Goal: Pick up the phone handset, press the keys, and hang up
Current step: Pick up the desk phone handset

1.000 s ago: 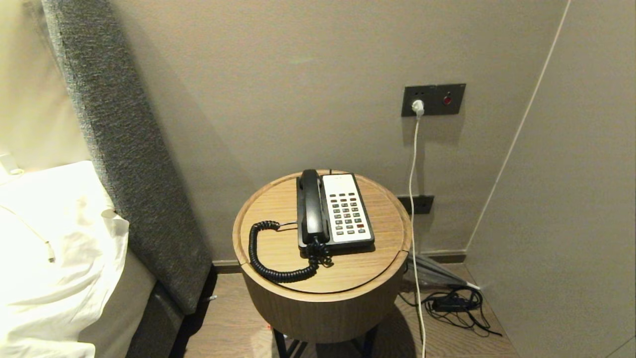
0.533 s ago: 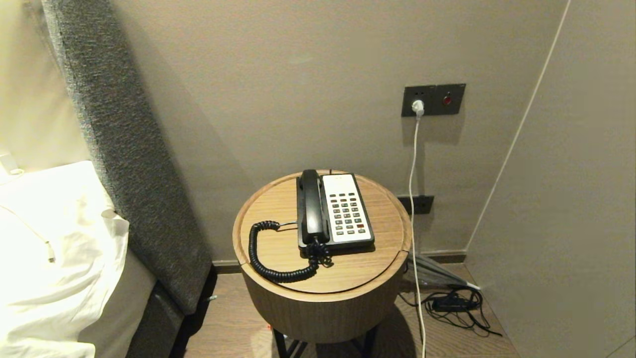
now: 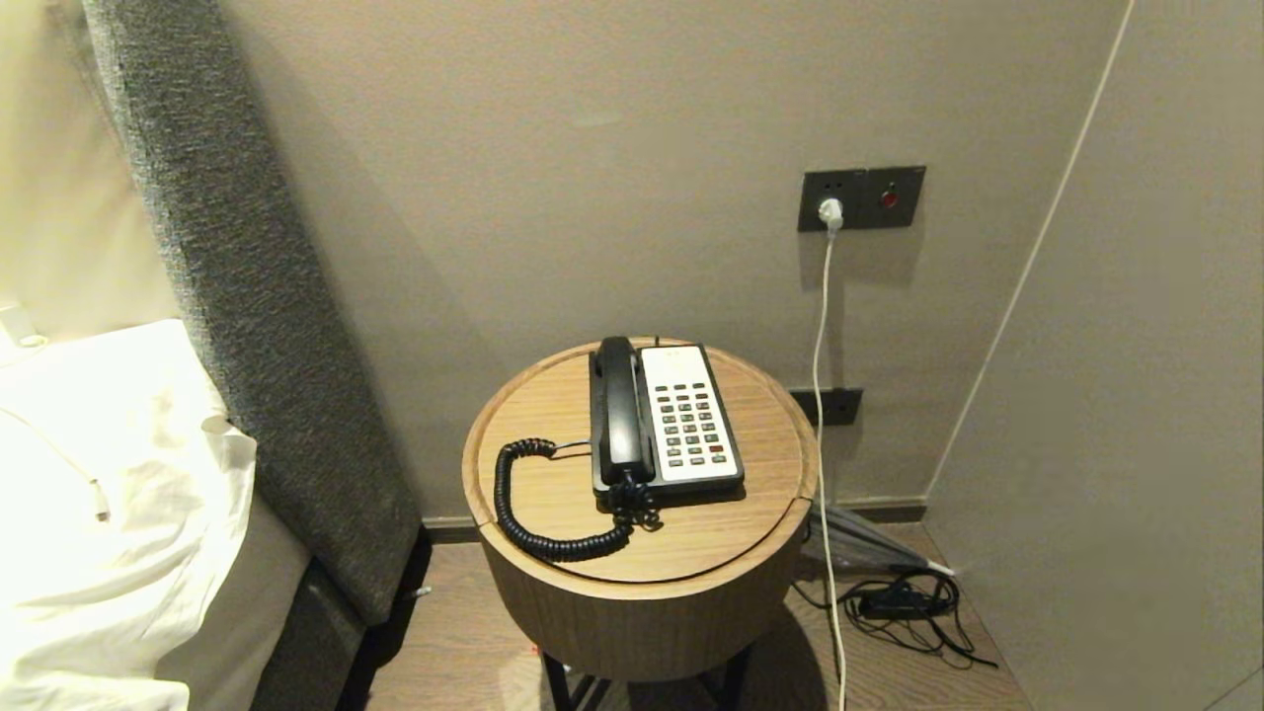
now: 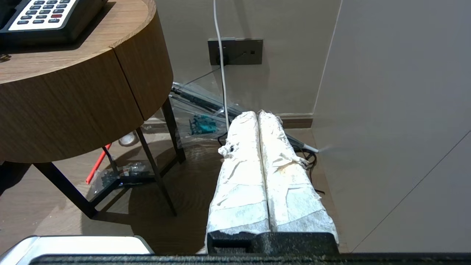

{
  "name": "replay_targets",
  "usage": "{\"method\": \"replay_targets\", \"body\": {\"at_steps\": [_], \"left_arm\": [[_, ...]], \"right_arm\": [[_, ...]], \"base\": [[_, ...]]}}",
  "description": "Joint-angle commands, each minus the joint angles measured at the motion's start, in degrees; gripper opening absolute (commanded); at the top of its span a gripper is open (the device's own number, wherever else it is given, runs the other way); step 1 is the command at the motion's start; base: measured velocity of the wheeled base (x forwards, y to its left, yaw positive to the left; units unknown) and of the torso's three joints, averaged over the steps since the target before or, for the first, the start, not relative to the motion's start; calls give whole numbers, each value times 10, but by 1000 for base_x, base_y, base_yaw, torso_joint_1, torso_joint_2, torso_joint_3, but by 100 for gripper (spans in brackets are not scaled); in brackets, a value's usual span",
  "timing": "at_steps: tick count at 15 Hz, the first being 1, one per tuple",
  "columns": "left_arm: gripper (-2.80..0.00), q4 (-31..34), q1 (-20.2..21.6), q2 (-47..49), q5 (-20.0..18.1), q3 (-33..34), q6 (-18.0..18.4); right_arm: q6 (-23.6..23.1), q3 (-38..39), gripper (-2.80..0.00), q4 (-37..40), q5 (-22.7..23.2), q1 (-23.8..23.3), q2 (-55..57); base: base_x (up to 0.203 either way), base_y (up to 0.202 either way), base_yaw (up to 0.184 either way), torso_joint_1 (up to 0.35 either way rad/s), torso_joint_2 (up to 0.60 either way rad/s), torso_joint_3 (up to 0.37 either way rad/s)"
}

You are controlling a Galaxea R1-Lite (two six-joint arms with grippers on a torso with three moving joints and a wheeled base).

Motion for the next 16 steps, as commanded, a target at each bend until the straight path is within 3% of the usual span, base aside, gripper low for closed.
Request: {"method": "replay_targets", "body": {"at_steps": [1, 16], "left_arm": [[-280, 0, 0, 0, 0, 0, 0], [-280, 0, 0, 0, 0, 0, -1]], "right_arm": [[0, 0, -280, 0, 0, 0, 1], [-2, 0, -280, 0, 1, 0, 0]], "base": [[0, 0, 0, 0, 0, 0], [0, 0, 0, 3, 2, -189]]}}
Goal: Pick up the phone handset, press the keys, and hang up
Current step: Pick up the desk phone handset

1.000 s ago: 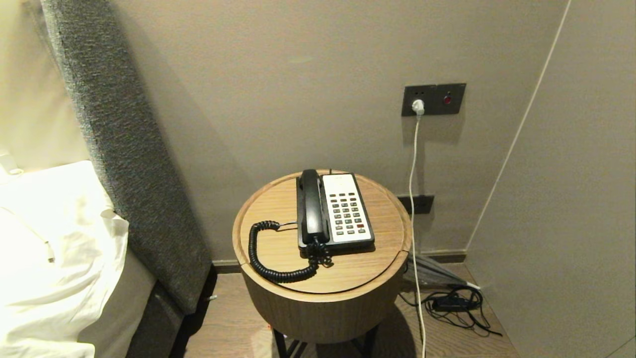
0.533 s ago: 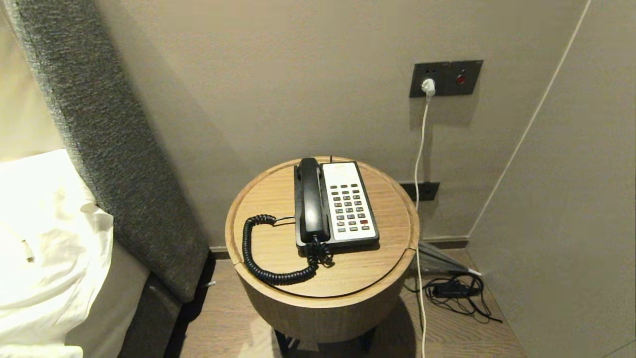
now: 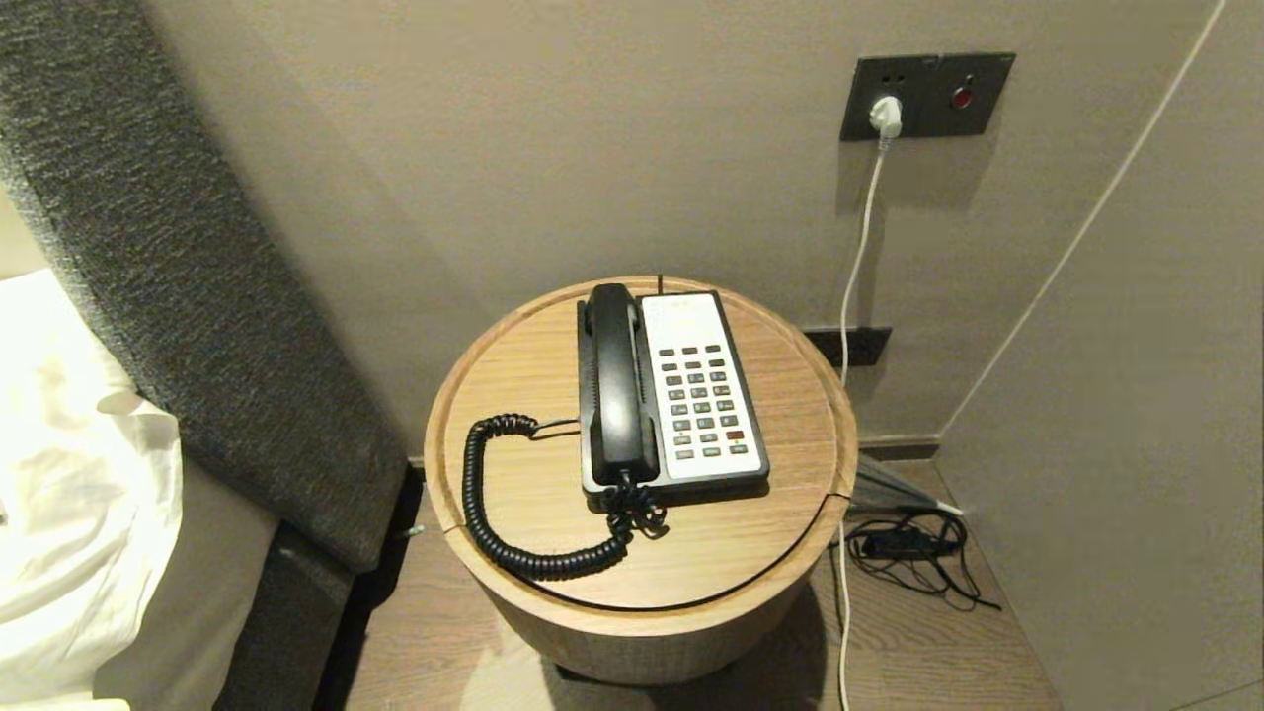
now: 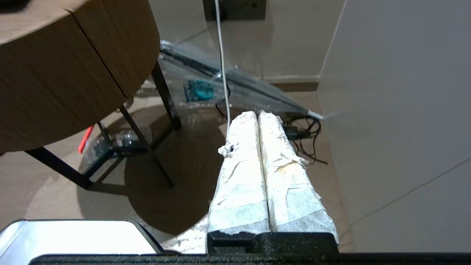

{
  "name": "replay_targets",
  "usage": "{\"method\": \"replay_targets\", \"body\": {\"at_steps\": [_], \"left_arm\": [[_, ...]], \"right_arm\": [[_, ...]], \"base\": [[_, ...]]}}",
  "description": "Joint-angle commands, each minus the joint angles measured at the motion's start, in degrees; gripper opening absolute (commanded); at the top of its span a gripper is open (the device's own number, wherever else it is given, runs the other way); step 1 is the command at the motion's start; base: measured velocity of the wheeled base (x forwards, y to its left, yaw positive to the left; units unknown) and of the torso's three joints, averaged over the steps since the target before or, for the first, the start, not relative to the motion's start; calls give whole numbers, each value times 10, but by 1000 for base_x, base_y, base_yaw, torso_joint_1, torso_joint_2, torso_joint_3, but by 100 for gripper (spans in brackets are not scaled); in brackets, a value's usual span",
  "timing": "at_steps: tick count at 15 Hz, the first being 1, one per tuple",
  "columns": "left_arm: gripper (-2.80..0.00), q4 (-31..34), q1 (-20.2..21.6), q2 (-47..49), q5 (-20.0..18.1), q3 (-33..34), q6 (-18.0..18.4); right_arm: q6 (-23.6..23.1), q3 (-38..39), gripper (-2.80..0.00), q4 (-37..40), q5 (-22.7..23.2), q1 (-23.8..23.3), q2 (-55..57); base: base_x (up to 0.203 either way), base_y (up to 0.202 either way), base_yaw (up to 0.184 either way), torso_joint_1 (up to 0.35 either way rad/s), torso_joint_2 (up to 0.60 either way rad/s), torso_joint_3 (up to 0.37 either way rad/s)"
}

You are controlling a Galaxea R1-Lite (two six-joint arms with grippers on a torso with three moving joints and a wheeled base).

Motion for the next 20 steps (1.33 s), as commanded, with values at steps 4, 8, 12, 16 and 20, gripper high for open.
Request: {"method": "replay_targets", "body": {"at_steps": [4, 8, 12, 16, 20], "left_arm": [[-280, 0, 0, 0, 0, 0, -1], [-280, 0, 0, 0, 0, 0, -1], [-280, 0, 0, 0, 0, 0, -1], [-280, 0, 0, 1, 1, 0, 4], [-280, -3, 0, 0, -1, -1, 17]], "right_arm": [[-1, 0, -280, 0, 0, 0, 0], [0, 0, -280, 0, 0, 0, 1], [0, 0, -280, 0, 0, 0, 0], [-2, 0, -280, 0, 1, 0, 1], [-2, 0, -280, 0, 1, 0, 1]], "base": [[0, 0, 0, 3, 0, -188], [0, 0, 0, 2, 0, -41], [0, 0, 0, 0, 0, 0], [0, 0, 0, 0, 0, 0], [0, 0, 0, 0, 0, 0]]}}
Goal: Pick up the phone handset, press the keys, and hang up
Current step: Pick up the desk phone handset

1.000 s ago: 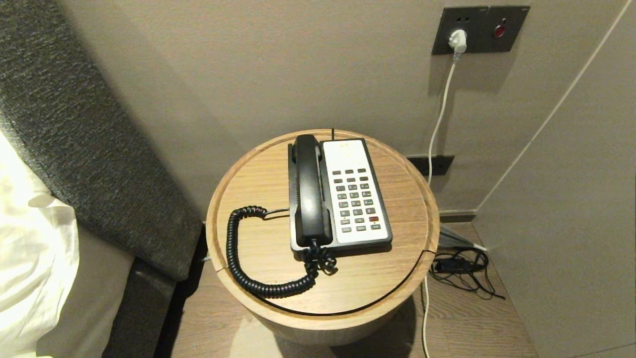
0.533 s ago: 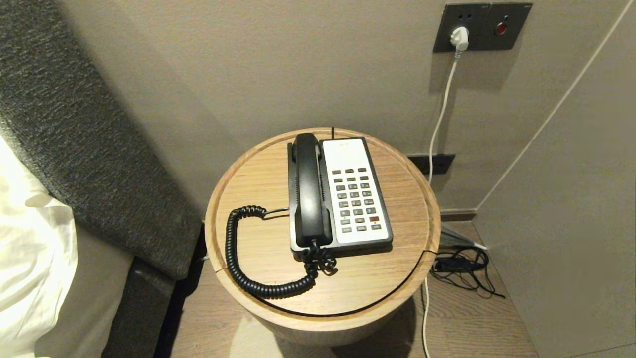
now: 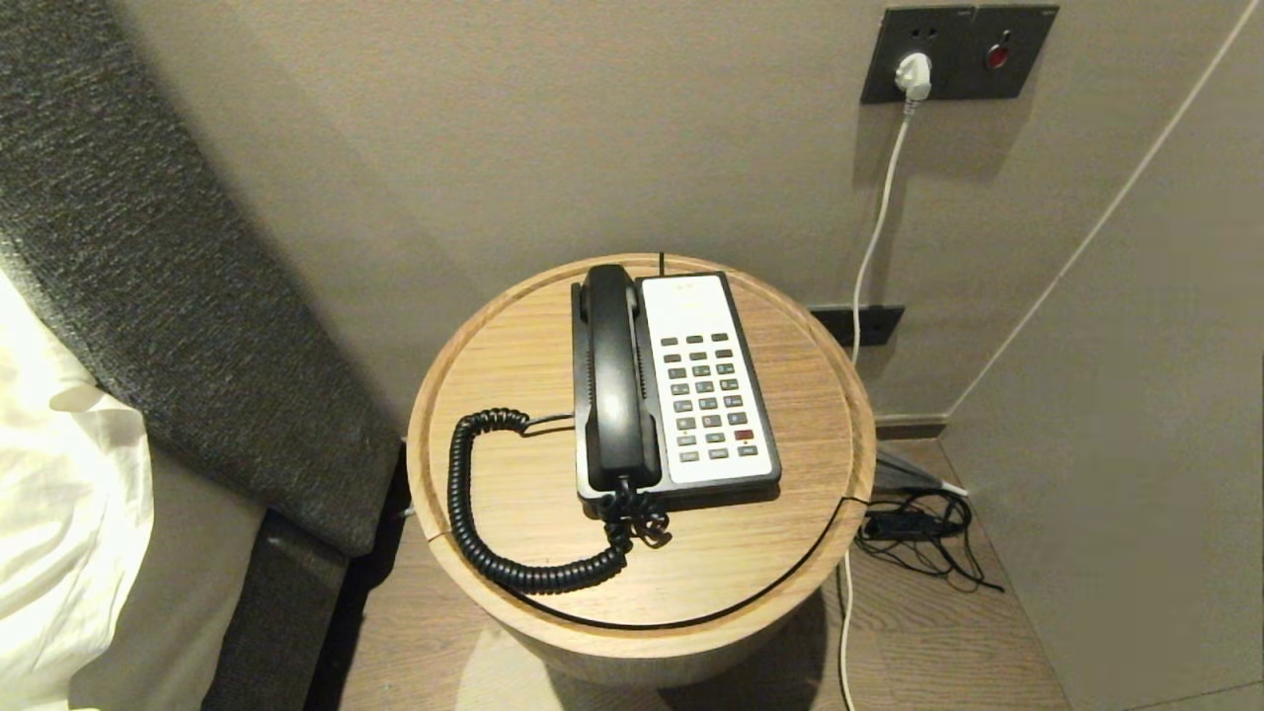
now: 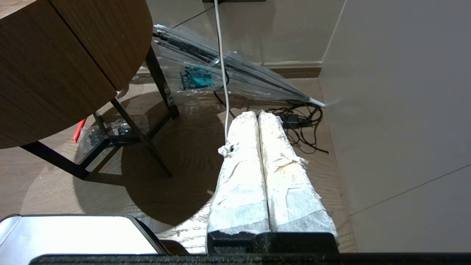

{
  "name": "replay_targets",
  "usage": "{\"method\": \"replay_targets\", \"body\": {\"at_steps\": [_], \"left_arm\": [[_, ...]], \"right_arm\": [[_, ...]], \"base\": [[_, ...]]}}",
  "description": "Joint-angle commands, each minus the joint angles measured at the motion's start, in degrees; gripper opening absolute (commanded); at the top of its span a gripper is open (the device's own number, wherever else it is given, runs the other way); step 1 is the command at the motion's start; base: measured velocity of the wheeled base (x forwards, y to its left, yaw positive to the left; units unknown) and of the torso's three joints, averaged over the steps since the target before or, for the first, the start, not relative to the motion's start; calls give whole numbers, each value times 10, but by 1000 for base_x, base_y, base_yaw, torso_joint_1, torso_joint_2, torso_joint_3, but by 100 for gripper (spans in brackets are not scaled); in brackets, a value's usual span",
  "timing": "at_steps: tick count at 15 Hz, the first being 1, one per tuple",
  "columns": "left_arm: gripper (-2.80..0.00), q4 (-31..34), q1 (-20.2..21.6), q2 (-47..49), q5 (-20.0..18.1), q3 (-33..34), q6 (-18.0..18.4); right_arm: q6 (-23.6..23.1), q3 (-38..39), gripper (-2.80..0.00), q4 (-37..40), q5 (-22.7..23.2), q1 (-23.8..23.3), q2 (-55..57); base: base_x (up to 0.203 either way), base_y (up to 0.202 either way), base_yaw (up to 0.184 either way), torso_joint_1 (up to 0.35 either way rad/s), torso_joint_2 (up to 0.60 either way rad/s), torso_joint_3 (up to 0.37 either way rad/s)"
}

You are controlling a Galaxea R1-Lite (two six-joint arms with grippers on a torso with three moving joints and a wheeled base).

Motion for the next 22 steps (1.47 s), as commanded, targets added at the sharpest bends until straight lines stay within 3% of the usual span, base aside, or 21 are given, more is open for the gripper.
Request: {"method": "replay_targets", "body": {"at_steps": [1, 3, 6, 8, 12, 16, 18, 22], "left_arm": [[-280, -2, 0, 0, -4, -6, 10], [-280, 36, 0, 7, -20, -65, 10], [-280, 233, 0, 27, -72, -222, 8], [-280, 303, 1, 86, -130, -306, 7], [-280, 310, 4, 303, -203, -472, 6], [-280, 284, -9, 524, -232, -652, 4], [-280, 277, -48, 606, -235, -712, 2], [-280, 272, -214, 715, -198, -763, -31]], "right_arm": [[0, 0, -280, 0, 0, 0, 0], [-1, -1, -280, 3, 0, 0, 0], [4, 0, -280, 1, -1, 0, 0], [4, 0, -280, 0, -1, 0, 1], [3, 0, -280, 0, -1, 0, 1], [5, 0, -280, 0, -1, 0, 0], [5, 0, -280, 0, -1, 0, 0], [5, 0, -280, 0, -1, 0, 0]], "base": [[0, 0, 0, 0, 0, 0], [0, 0, 0, 0, 0, 0], [0, 0, 0, 0, 0, 0], [0, 0, 0, 0, 0, 0], [0, 0, 0, 0, 0, 0], [0, 0, 0, 0, 0, 0], [0, 0, 0, 0, 0, 0], [0, 0, 0, 0, 0, 0]]}}
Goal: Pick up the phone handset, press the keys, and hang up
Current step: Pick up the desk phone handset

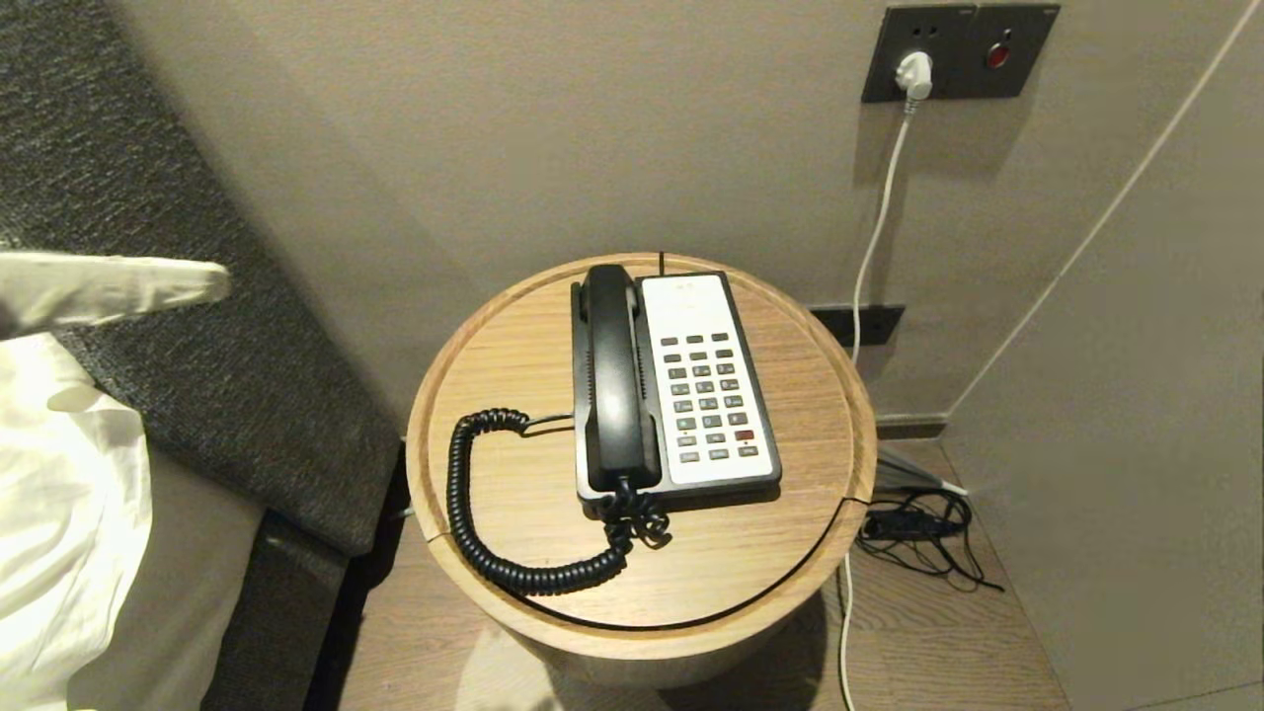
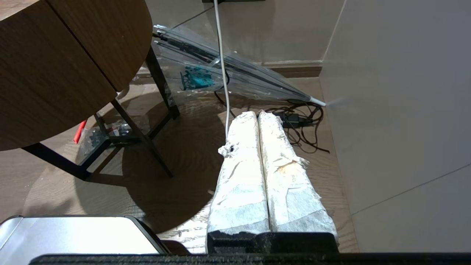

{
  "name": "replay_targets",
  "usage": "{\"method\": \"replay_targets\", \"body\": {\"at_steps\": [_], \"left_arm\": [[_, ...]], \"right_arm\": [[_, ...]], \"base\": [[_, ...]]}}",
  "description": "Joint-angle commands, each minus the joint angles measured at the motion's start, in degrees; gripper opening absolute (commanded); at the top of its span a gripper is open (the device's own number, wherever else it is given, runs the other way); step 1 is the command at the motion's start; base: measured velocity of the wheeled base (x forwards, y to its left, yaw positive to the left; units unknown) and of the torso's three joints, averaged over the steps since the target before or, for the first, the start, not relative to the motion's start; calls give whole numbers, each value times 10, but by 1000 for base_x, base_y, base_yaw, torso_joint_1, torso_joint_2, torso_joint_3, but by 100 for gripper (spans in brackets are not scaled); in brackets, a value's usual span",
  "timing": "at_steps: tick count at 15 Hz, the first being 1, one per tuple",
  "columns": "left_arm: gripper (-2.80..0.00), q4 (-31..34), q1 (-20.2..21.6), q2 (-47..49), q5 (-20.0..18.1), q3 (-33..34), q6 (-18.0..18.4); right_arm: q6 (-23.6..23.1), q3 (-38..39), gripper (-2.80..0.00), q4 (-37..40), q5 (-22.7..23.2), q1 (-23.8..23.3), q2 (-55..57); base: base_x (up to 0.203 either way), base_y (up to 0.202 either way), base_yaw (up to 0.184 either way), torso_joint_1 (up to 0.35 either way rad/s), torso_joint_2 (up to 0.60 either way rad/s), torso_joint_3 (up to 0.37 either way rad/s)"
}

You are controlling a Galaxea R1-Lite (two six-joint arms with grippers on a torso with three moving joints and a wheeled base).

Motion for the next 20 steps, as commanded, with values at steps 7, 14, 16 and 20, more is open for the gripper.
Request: {"method": "replay_targets", "body": {"at_steps": [7, 14, 16, 20], "left_arm": [[-280, -13, -156, 218, 143, -75, -42], [-280, -27, -218, 294, 233, -127, -18], [0, -27, -225, 296, 238, -128, -18], [0, -28, -250, 322, 263, -158, -10]], "right_arm": [[-1, 0, -280, 0, 0, 0, 0], [-1, 0, -280, 0, 0, 0, 1], [0, 0, -280, 0, 0, 0, 0], [-1, 0, -280, 0, 0, 0, 0]], "base": [[0, 0, 0, 0, 0, 0], [0, 0, 0, 0, 0, 0], [0, 0, 0, 0, 0, 0], [0, 0, 0, 0, 0, 0]]}}
